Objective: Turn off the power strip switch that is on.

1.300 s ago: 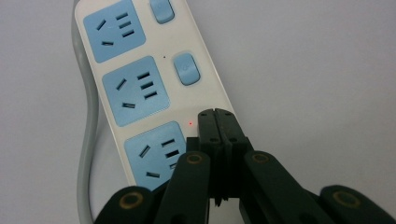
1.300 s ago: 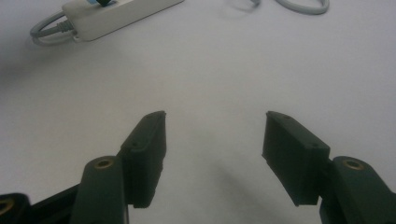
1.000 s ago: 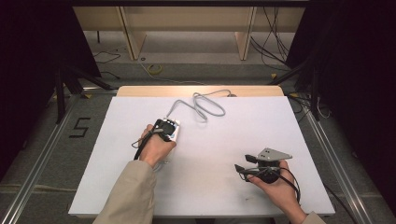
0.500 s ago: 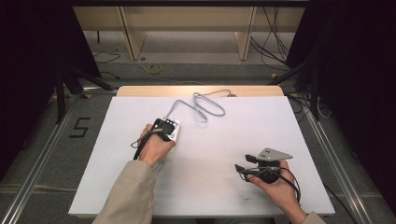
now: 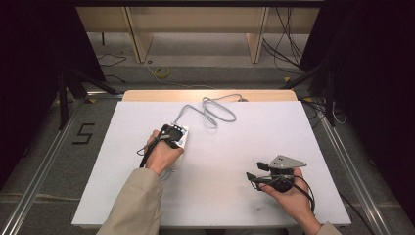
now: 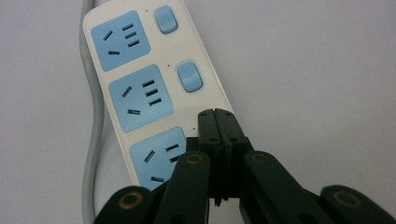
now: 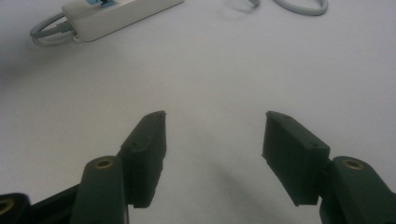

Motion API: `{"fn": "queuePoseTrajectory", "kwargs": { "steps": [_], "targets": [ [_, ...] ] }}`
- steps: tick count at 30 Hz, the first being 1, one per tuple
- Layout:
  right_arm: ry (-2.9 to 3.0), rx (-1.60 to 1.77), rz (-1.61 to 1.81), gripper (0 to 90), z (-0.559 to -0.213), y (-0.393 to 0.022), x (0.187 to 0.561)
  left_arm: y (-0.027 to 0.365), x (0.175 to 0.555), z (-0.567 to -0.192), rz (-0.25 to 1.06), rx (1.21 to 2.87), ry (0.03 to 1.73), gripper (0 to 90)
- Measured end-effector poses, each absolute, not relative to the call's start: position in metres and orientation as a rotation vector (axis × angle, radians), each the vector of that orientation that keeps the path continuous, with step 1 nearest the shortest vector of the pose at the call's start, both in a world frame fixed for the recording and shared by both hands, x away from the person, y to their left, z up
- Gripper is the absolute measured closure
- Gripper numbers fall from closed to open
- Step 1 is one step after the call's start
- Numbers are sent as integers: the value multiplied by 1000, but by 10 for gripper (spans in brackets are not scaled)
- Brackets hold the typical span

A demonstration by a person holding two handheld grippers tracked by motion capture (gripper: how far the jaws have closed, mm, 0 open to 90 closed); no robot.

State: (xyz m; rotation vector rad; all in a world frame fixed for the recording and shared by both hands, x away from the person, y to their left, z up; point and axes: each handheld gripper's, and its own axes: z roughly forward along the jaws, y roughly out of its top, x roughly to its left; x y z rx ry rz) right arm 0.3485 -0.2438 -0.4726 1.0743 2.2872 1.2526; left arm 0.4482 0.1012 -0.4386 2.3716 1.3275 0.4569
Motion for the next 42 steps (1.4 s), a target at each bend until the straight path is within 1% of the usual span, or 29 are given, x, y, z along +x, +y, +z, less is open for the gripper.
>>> {"fn": "queuePoseTrajectory", "kwargs": {
  "steps": [20,33,35,42],
  "targets": [
    [2283,1075,1254,404,-472,-244,348,105,446,-434,507,2321,1310,895],
    [2281,1074,1255,404,-472,-245,348,108,441,-428,503,2287,1302,892],
    [2280,1074,1256,404,-472,-245,348,109,441,-427,504,2282,1301,873],
    [2280,1073,1256,404,-472,-245,348,110,436,-424,513,2271,1275,870]
  ]
}}
